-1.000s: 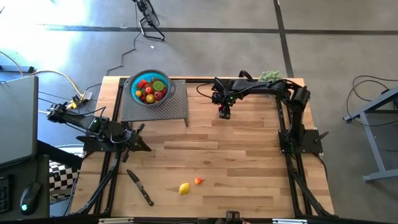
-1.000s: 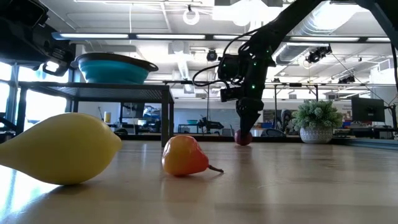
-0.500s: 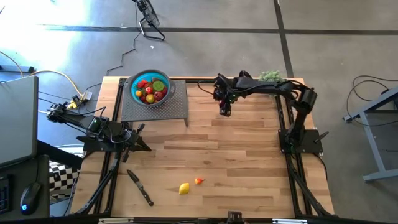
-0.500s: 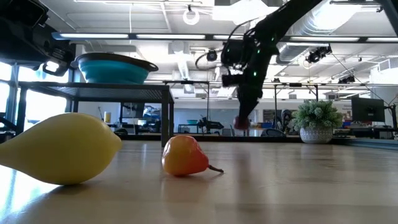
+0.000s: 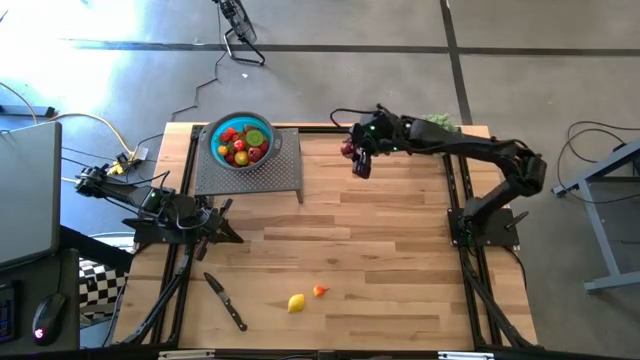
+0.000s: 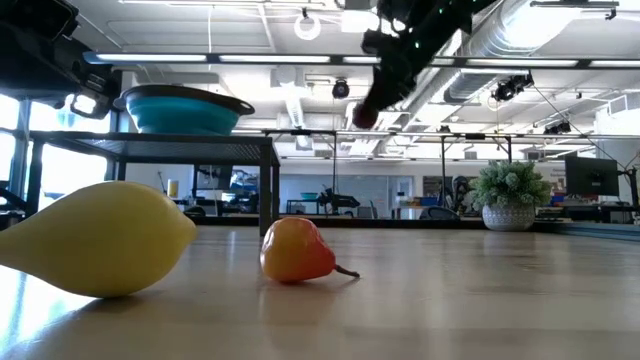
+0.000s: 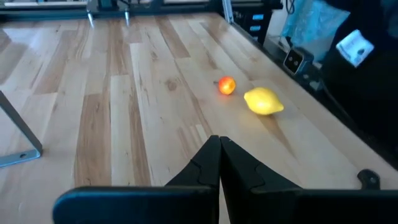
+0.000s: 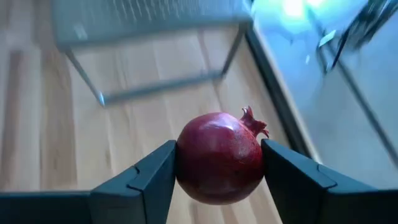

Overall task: Pick & Place Fruit
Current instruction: Put the red pomegranate into the blue strainer bowl on the shelf

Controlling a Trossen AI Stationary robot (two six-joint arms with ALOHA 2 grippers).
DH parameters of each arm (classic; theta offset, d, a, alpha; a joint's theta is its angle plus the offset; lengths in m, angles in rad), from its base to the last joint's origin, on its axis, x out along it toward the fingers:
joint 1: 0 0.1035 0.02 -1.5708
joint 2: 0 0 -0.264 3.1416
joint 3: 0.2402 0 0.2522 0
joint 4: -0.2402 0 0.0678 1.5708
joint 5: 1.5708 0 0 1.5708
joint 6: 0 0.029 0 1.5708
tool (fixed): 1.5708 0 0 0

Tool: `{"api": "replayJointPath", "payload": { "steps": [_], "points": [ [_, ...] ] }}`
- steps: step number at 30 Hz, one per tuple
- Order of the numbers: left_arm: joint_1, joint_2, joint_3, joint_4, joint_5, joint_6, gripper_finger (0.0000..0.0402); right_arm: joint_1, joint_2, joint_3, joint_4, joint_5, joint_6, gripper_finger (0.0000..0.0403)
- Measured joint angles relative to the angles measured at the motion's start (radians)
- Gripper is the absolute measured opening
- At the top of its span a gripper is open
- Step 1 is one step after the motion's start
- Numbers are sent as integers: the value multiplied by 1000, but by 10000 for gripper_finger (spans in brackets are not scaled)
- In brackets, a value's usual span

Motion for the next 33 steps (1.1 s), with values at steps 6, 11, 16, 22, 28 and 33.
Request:
{"api": "replayJointPath", "payload": {
  "steps": [6,11,16,22,28,33],
  "points": [
    [0,0,0,85,0,-51,0,26,-50,0,70,-1,0,213],
    [0,0,0,151,-1,-44,0,26,-53,0,94,-3,0,213],
    [0,0,0,223,-2,6,0,26,-53,0,98,-2,-1,213],
    [0,0,0,305,-2,9,0,26,-53,0,105,-2,0,213],
    [0,0,0,305,-52,78,0,26,-53,0,105,-3,-1,213],
    [0,0,0,305,-140,79,12,26,-53,0,105,-4,-1,213]
  ]
}}
